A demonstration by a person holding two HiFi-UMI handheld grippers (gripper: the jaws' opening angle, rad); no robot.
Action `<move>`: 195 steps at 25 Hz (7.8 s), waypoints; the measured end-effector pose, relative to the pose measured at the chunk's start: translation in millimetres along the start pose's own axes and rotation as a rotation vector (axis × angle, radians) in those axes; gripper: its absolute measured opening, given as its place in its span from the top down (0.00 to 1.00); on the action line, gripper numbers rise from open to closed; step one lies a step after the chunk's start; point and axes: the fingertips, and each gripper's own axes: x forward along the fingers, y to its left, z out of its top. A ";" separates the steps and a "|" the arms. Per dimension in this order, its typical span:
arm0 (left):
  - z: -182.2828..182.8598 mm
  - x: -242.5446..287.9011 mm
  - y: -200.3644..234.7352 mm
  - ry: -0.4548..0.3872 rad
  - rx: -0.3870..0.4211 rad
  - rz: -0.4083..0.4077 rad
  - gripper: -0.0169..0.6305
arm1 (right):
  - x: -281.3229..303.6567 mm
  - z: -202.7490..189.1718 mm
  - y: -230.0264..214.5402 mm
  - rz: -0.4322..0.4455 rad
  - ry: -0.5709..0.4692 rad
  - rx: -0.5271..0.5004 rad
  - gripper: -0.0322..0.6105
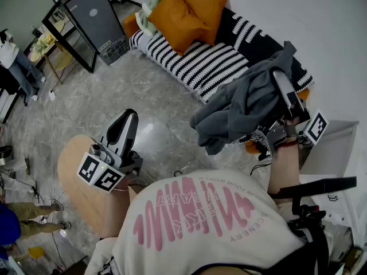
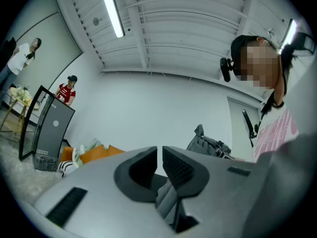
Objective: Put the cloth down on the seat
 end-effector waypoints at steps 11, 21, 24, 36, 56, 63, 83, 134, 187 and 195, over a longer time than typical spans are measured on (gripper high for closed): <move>2.5 -6.6 1.8 0.006 0.045 -0.005 0.91 | -1.5 5.1 -1.3 -0.009 -0.026 -0.015 0.80; -6.8 -24.0 5.4 0.077 0.158 0.025 0.96 | 11.4 -3.1 -7.0 -0.025 -0.026 0.002 0.80; -2.5 -5.7 23.7 0.078 0.146 0.062 0.96 | 36.2 15.8 -27.4 -0.022 -0.015 0.016 0.79; -1.5 56.7 105.7 0.092 0.124 0.182 0.96 | 126.6 62.5 -129.0 -0.009 0.036 0.051 0.79; -2.5 76.7 111.4 0.051 0.151 0.233 0.96 | 150.3 88.9 -157.0 0.032 0.041 0.052 0.79; -6.2 131.9 139.5 0.048 0.145 0.262 0.96 | 184.4 128.9 -208.8 0.047 0.054 0.067 0.79; -11.5 171.9 182.1 0.093 0.123 0.327 0.96 | 221.2 151.0 -283.2 0.028 0.059 0.123 0.80; 49.3 272.4 480.2 0.202 0.023 0.006 0.96 | 406.0 147.2 -366.1 -0.059 -0.155 -0.103 0.79; 54.8 277.5 566.4 0.181 0.024 0.506 0.96 | 481.9 260.6 -631.9 -0.240 -0.093 0.032 0.79; 58.1 278.6 558.5 0.190 0.033 0.507 0.96 | 459.2 224.4 -676.2 -0.355 -0.009 0.094 0.79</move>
